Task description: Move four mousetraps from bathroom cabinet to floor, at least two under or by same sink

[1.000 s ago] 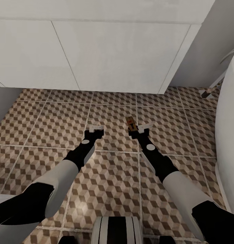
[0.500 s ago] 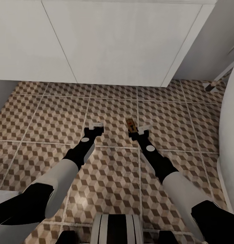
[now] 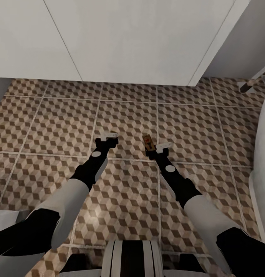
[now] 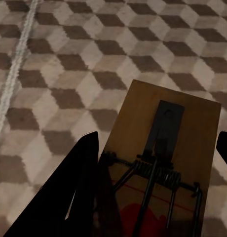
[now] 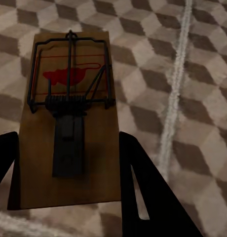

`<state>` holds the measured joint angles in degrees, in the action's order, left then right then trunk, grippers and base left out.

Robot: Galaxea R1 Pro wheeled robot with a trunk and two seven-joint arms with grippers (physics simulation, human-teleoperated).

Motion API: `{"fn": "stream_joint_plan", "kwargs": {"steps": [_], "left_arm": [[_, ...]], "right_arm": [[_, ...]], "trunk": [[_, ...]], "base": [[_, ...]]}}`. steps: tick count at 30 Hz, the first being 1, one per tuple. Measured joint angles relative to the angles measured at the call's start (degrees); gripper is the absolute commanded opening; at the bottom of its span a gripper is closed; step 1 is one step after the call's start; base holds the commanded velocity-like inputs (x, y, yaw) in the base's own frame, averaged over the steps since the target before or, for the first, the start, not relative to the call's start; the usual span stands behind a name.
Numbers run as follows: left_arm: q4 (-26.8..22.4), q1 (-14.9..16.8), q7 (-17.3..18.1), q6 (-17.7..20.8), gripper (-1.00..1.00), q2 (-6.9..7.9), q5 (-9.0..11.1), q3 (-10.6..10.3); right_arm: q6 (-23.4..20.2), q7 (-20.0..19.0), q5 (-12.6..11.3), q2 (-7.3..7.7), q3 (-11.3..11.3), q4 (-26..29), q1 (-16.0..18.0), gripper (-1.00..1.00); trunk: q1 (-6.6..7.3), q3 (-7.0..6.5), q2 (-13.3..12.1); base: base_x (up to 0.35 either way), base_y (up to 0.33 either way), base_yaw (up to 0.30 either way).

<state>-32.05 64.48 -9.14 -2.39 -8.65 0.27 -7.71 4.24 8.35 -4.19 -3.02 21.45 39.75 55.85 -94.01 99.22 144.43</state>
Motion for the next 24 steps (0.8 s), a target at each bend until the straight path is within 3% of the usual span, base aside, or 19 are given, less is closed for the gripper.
{"fn": "stream_joint_plan", "kwargs": {"steps": [3,10,19,24], "left_arm": [[-0.59,0.00,-0.02,0.00,-1.00,0.00,0.00,-0.86],[-0.41,-0.22,-0.23,0.00,-1.00,0.00,0.03,-4.97],[-0.53,-0.96,-0.21,0.00,-1.00,0.00,0.01,-5.71],[-0.49,-1.90,-0.18,0.00,-1.00,0.00,0.00,-6.17]], "right_arm": [[0.00,0.00,0.00,-0.01,0.00,0.01,0.00,-1.00],[0.00,0.00,0.00,-0.01,0.00,0.02,0.00,-1.00],[0.36,0.00,0.00,-0.01,0.00,0.00,0.00,-1.00],[1.58,0.00,0.01,-0.01,0.00,-0.05,0.00,-1.00]], "trunk": [[-0.08,0.90,0.04],[-0.26,2.99,0.13],[-0.49,5.65,0.26],[-0.48,5.76,0.26]], "base": [[0.000,0.000,0.000],[0.000,0.000,0.000],[0.000,0.000,0.000],[0.000,0.000,0.000]]}}
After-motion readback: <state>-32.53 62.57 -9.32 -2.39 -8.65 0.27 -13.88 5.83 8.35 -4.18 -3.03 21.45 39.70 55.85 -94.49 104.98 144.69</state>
